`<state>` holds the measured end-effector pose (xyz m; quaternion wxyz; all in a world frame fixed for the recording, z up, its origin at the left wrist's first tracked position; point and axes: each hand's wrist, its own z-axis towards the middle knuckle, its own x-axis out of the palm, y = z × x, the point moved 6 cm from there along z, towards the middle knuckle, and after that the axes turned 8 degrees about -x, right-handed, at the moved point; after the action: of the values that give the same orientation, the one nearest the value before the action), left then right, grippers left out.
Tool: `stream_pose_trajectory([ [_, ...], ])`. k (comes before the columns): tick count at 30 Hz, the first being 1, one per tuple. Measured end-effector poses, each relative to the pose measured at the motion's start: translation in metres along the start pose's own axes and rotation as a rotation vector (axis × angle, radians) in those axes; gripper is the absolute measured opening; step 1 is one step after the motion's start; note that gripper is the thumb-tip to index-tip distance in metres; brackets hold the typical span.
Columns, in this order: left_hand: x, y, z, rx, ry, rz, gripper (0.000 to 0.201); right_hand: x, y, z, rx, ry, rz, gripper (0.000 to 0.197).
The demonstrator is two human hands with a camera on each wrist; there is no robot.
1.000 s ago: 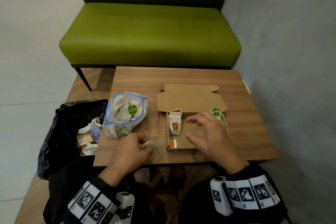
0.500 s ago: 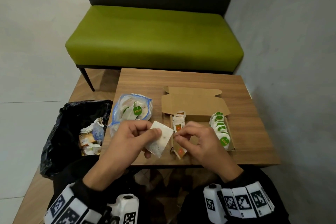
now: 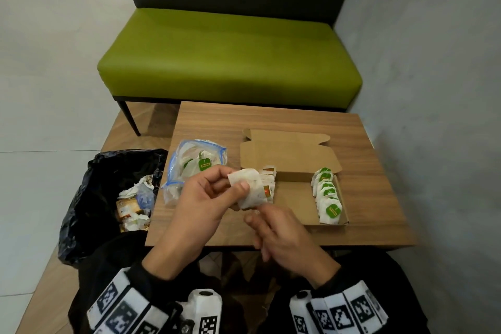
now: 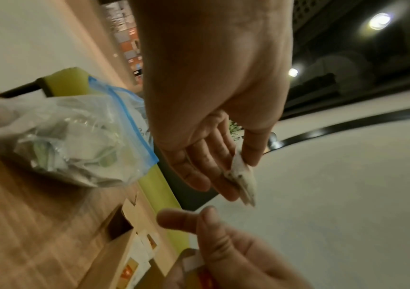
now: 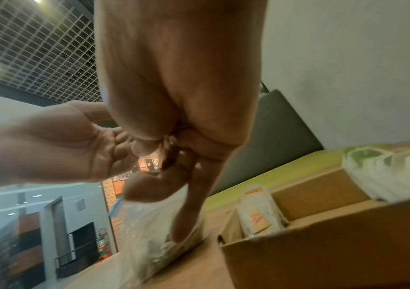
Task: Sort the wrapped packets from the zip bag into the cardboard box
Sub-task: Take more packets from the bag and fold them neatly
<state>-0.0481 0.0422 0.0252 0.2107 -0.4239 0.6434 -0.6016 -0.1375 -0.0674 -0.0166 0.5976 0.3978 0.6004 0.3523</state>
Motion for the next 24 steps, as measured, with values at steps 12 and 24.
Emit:
stream_pose_trajectory([
  [12, -0.011, 0.009, 0.006, 0.131, -0.175, 0.348, 0.005, -0.006, -0.009, -0.004, 0.037, -0.404, 0.135, 0.009],
  [24, -0.013, 0.039, 0.009, 0.052, -0.077, 0.323, 0.007, -0.008, -0.009, -0.005, 0.147, -0.398, 0.636, 0.025],
])
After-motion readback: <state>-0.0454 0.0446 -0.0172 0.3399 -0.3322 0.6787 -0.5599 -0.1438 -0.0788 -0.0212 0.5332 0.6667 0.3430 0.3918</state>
